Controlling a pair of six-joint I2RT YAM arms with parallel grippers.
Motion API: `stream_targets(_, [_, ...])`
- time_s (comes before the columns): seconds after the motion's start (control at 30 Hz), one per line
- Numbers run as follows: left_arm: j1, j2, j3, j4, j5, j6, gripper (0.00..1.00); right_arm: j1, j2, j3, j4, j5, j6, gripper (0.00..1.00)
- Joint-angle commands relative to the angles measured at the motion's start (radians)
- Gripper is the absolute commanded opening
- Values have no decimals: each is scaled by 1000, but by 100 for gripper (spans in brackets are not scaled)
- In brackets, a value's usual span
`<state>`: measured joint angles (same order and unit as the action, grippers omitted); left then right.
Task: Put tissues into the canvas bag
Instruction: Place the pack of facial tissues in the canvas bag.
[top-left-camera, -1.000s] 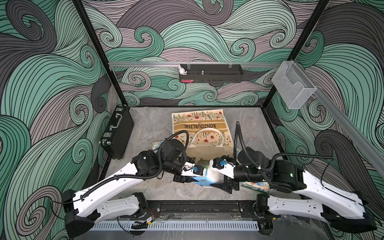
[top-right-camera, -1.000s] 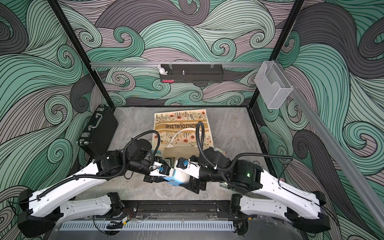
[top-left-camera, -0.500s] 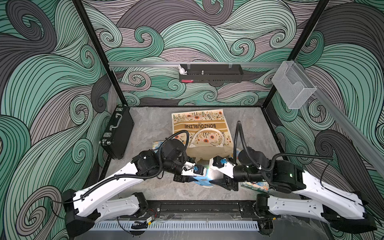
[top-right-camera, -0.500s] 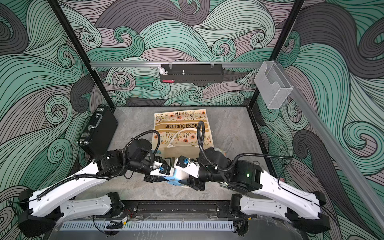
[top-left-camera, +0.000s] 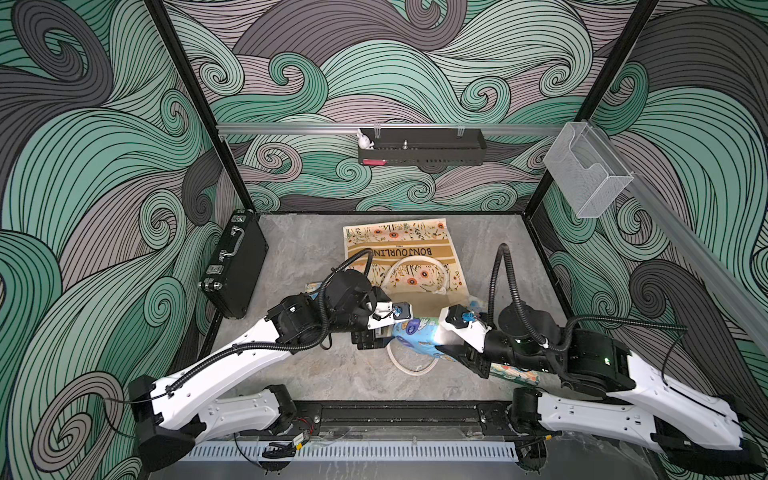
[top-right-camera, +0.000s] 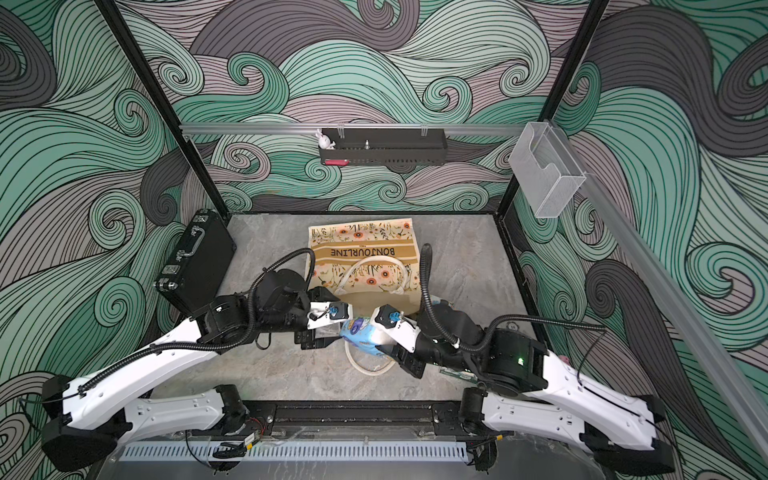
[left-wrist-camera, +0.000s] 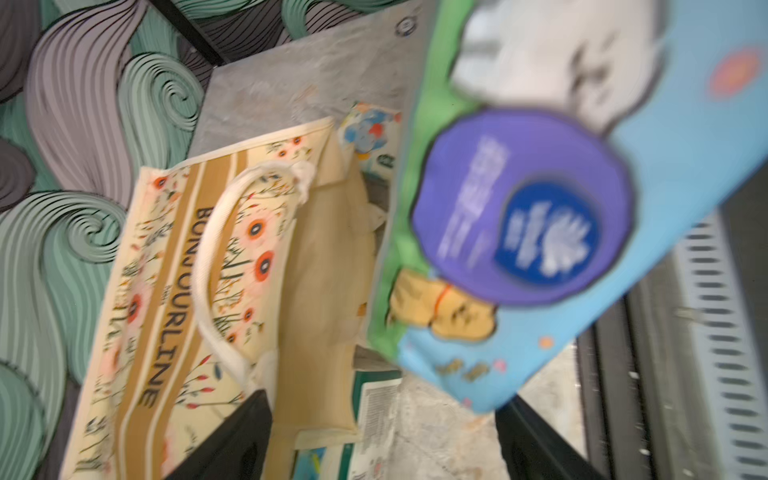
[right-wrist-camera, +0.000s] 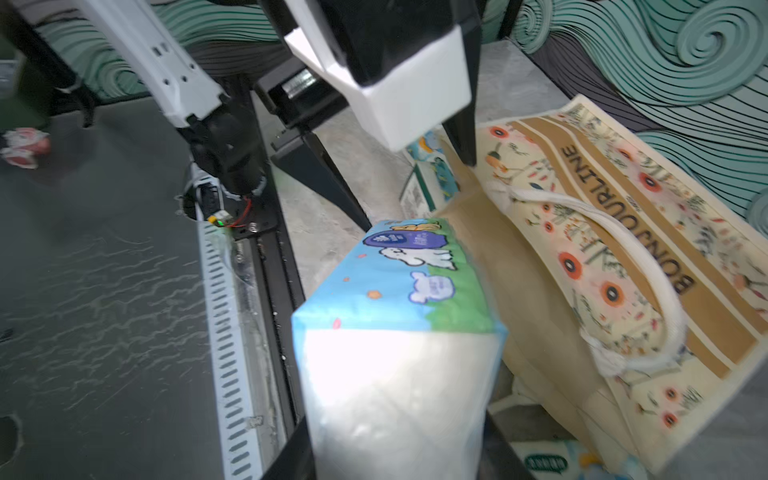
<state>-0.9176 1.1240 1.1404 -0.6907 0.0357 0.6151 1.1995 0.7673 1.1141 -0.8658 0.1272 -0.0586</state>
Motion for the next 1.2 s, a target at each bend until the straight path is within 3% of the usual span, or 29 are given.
stream_targets(0.0, [16,94,55,10,-225,-13,81,-1,-63,24,-103,290,42,42])
stream_targets(0.1, [16,186,110,-16,-283,-5,80,0,-137,24,-111,440,36,38])
stream_targets(0.23, [14,256,155,0,-312,23,78,-1,-222,25,-111,525,6,35])
stream_targets(0.6, [-15,486,282,7,-251,63,71,0,-292,-3,-111,481,-14,37])
stream_targets(0.77, [-28,594,354,4,-307,77,65,-1,-338,-18,-111,464,-3,37])
stream_targets(0.83, [-36,641,391,5,-378,76,55,-1,-355,-26,-112,456,1,37])
stream_targets(0.87, [-39,658,401,10,-397,86,42,0,-362,-29,-112,452,3,36])
stream_targets(0.9, [-41,675,413,8,-404,105,15,-1,-369,-31,-112,450,7,36])
stream_targets(0.93, [-41,691,430,-1,-407,114,0,0,-374,-31,-111,443,9,36])
stream_targets(1.17, [-37,636,505,24,-369,118,0,-2,-379,-37,-112,348,-14,36])
